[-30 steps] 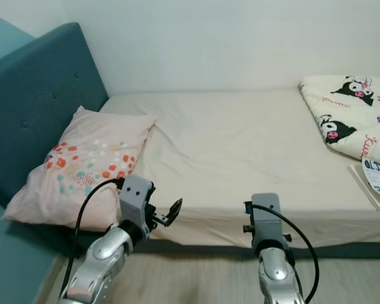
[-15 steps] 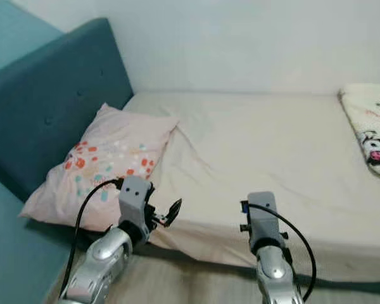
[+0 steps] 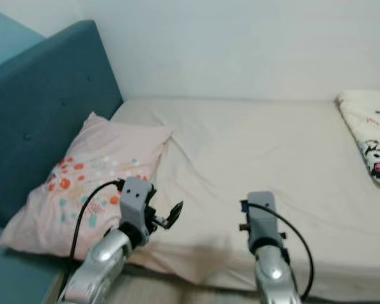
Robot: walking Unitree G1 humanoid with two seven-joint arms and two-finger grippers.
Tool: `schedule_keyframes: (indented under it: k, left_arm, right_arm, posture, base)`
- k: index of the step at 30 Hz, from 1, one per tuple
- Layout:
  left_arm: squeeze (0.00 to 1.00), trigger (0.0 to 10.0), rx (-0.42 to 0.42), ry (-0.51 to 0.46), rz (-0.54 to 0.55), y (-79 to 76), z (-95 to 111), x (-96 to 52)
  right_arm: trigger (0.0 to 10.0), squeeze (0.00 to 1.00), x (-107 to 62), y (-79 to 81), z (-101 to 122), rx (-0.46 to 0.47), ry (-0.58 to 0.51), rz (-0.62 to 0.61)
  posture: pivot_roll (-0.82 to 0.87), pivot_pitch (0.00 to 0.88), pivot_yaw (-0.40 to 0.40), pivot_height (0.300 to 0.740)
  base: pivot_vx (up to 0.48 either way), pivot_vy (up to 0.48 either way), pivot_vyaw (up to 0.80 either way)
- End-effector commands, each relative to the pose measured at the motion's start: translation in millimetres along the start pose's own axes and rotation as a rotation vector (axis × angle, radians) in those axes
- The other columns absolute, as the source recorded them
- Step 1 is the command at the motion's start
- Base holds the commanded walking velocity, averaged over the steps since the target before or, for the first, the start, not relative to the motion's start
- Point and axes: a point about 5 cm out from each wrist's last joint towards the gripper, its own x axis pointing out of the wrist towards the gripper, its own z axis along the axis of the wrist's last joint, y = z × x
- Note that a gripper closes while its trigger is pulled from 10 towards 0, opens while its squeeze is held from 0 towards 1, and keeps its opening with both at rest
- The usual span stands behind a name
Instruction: Clean up the room
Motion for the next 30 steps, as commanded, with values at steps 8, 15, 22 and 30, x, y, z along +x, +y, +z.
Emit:
schedule_keyframes:
  k: [8, 15, 22, 30]
  left_arm:
    - [0.00, 10.0, 0.033, 0.008, -0.041, -3.4, -2.6, -1.1]
    - [0.00, 10.0, 0.032, 0.008, -0.056, -5.4, -2.1, -1.6]
    - [0.00, 10.0, 0.033, 0.011, -0.061, -5.0, -2.2, -1.6]
    - [0.00, 10.0, 0.033, 0.016, -0.063, -5.0, -3.3, -2.1]
  right_arm:
    - [10.0, 0.00, -2.4, -4.7, -4.4, 0.011, 0.015, -0.024]
    - [10.0, 0.00, -3.5, -5.4, -5.0, 0.016, 0.018, -0.030]
    - [10.0, 0.00, -3.7, -5.0, -5.3, 0.019, 0.020, -0.031]
    - [10.0, 0.00, -4.3, -4.9, -5.7, 0.022, 0.022, -0.033]
  posture:
    - [-0.02, 0.099, 0.066, 0.740]
    - [-0.02, 0.101, 0.069, 0.740]
    - [-0.02, 0.101, 0.070, 0.740]
    - [-0.02, 0.104, 0.072, 0.740]
  base:
    - [0.000, -0.041, 0.00]
    - [0.000, -0.365, 0.00]
    - [0.000, -0.379, 0.00]
    - [0.000, -0.377, 0.00]
